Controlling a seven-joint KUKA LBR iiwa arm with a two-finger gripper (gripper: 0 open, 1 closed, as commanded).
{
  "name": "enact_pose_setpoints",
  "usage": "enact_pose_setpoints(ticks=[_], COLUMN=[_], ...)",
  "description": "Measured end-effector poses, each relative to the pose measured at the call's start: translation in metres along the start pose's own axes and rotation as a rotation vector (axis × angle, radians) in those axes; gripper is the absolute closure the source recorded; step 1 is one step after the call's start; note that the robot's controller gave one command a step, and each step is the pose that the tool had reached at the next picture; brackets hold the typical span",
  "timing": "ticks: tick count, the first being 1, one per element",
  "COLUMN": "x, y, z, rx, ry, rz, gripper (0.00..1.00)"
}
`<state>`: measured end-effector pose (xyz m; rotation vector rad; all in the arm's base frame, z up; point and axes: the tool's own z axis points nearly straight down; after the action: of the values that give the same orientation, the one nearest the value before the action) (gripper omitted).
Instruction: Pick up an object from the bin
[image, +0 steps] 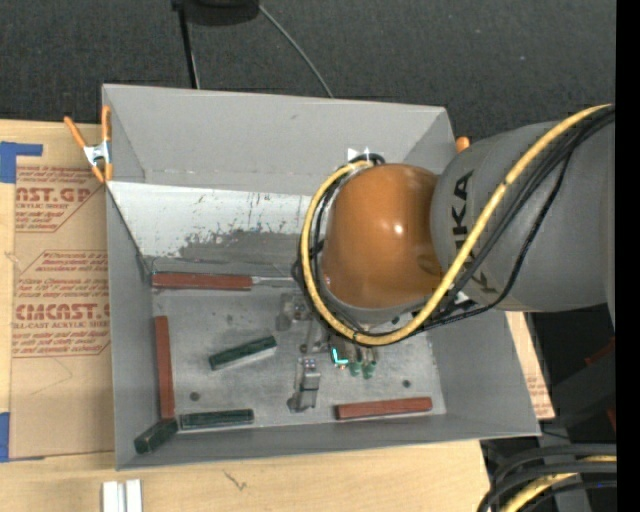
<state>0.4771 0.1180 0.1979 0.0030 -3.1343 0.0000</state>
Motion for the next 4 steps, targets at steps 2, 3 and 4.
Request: enact_pose_setpoints(ticks=[2,3,4], x=[-0.104,-0.104,-0.068], y=[0.031,0.031,0.083], z=[0.127,0.127,0.089], rx=[-0.001,-0.001,-0.001], ry=[-0.009,-0.009,-0.010], rz=[-0.082,-0.083,-0.459], gripper=[1.00,1.00,0.00])
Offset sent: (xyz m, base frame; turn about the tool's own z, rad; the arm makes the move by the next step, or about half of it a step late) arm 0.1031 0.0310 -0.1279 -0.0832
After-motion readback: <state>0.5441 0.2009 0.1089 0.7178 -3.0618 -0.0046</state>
